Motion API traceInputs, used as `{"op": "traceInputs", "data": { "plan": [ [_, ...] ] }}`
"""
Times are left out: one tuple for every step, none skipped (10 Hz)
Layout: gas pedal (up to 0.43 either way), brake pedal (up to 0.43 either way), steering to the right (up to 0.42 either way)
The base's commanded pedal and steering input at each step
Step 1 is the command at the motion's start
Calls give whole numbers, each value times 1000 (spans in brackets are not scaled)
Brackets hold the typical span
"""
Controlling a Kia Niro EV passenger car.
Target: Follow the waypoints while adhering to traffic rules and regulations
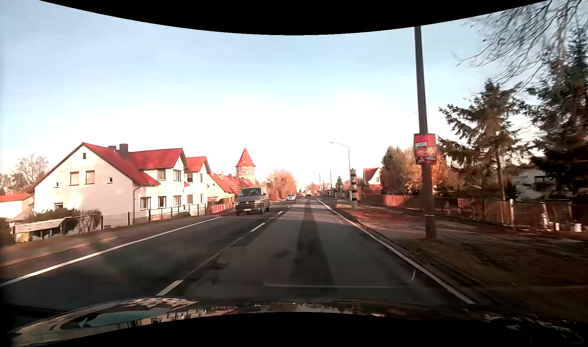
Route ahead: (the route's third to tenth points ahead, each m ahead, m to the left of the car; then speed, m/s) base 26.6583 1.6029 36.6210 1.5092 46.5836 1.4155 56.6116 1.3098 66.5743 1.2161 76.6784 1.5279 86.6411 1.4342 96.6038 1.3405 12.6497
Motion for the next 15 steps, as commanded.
{"op": "traceInputs", "data": {
  "plan": [
    [118,0,-1],
    [118,0,-1],
    [118,0,-1],
    [118,0,-1],
    [118,0,-1],
    [118,0,-1],
    [118,0,-1],
    [118,0,-1],
    [118,0,-1],
    [118,0,-1],
    [118,0,-1],
    [118,0,-1],
    [118,0,-1],
    [118,0,-4],
    [118,0,-7]
  ]
}}
